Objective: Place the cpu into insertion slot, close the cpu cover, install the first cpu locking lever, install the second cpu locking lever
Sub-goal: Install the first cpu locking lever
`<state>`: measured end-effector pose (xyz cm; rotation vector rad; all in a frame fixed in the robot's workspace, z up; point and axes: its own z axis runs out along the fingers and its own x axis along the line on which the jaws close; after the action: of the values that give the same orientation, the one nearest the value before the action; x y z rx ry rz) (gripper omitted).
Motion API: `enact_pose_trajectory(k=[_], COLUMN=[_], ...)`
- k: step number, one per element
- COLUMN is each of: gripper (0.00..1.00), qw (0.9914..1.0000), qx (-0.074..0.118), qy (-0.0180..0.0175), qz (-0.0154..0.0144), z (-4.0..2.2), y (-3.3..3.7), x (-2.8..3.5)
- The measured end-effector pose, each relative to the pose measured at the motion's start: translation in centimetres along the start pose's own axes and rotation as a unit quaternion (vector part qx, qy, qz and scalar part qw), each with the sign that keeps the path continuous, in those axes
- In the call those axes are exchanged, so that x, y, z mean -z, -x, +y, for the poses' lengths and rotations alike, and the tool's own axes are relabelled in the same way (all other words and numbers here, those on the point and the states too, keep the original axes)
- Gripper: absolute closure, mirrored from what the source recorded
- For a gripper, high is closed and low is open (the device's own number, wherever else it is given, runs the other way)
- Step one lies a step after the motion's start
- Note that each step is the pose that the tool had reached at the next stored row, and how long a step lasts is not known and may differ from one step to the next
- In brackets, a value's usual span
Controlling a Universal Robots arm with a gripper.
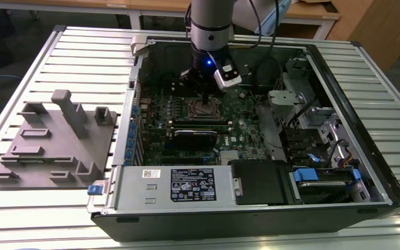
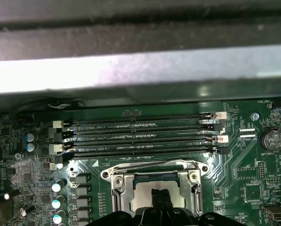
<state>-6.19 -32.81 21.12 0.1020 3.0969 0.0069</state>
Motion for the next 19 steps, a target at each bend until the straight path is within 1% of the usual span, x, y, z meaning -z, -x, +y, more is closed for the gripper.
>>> enact_pose_trajectory(k=[7, 9, 15, 18, 19], gripper=[0.9, 0.9, 0.9, 0.9, 0.9], qw=[1.0, 1.0, 1.0, 1.0, 1.0], qx=[0.0, 0.0, 0.0, 0.0, 0.0], qy=[0.0, 0.0, 0.0, 0.0, 0.0], qz=[0.0, 0.0, 0.0, 0.0, 0.0], z=[-0.03, -0.13, -0.68, -0.69, -0.79], y=[0.02, 0.02, 0.06, 0.06, 0.06], x=[0.11, 0.12, 0.12, 0.11, 0.11])
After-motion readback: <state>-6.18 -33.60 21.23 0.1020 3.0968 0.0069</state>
